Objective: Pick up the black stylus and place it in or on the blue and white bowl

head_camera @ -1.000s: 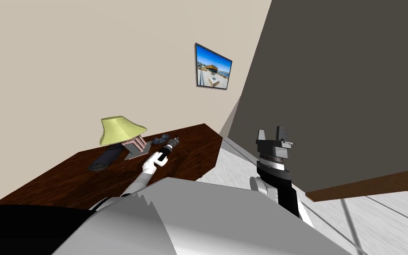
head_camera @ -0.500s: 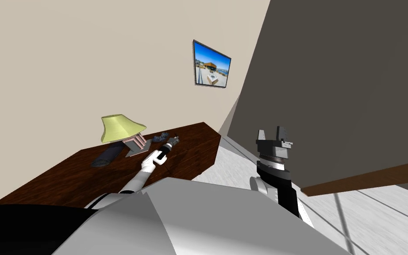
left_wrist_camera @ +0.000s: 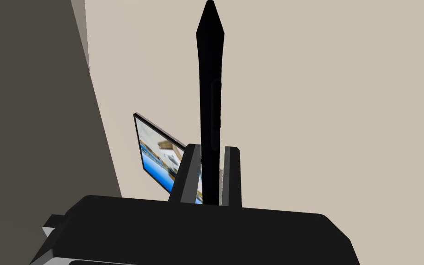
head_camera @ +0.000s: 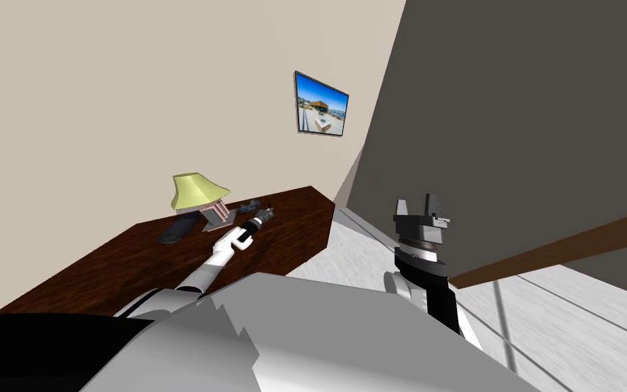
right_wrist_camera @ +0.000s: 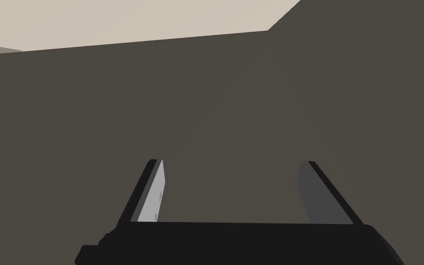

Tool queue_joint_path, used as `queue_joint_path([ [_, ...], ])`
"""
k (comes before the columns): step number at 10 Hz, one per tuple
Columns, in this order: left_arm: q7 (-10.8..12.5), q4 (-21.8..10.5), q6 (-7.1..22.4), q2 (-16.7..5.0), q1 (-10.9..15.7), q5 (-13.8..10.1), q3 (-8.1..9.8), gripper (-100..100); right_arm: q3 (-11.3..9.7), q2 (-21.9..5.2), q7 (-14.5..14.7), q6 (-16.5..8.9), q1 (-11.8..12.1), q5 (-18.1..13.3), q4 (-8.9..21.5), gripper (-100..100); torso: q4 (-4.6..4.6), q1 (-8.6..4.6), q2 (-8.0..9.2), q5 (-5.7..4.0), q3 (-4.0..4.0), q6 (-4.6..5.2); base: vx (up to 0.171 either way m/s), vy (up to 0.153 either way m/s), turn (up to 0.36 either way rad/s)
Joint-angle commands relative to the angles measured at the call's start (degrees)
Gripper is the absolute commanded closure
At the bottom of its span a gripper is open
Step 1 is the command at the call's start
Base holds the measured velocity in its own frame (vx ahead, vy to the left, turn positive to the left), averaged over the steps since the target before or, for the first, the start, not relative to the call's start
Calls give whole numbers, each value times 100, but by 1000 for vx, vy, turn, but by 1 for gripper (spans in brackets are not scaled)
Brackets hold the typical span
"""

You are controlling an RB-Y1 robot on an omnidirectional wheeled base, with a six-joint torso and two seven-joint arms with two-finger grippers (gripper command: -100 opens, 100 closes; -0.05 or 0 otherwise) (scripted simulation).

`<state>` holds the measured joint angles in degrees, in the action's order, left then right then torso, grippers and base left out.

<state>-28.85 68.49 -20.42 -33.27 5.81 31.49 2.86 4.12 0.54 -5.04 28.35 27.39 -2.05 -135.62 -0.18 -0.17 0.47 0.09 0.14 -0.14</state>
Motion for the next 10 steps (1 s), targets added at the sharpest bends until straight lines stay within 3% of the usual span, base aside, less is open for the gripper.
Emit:
queue_joint_path([
  [1,100,-93,12,-213,71,-77,-107,100,0,0,0,0,0,0,0,0,0,0,0,0,0,0,-132,-59,-18],
  [5,368,-151,181,-587,133,-180,-195,100,0,0,0,0,1,0,0,0,-4,14,-27,0,-14,-1,-72,-17,-21],
  [10,828,-22,562,-963,196,-181,-179,100,2,-2,0,0,2,0,0,0,-12,103,-70,23,-39,-8,18,152,-49],
])
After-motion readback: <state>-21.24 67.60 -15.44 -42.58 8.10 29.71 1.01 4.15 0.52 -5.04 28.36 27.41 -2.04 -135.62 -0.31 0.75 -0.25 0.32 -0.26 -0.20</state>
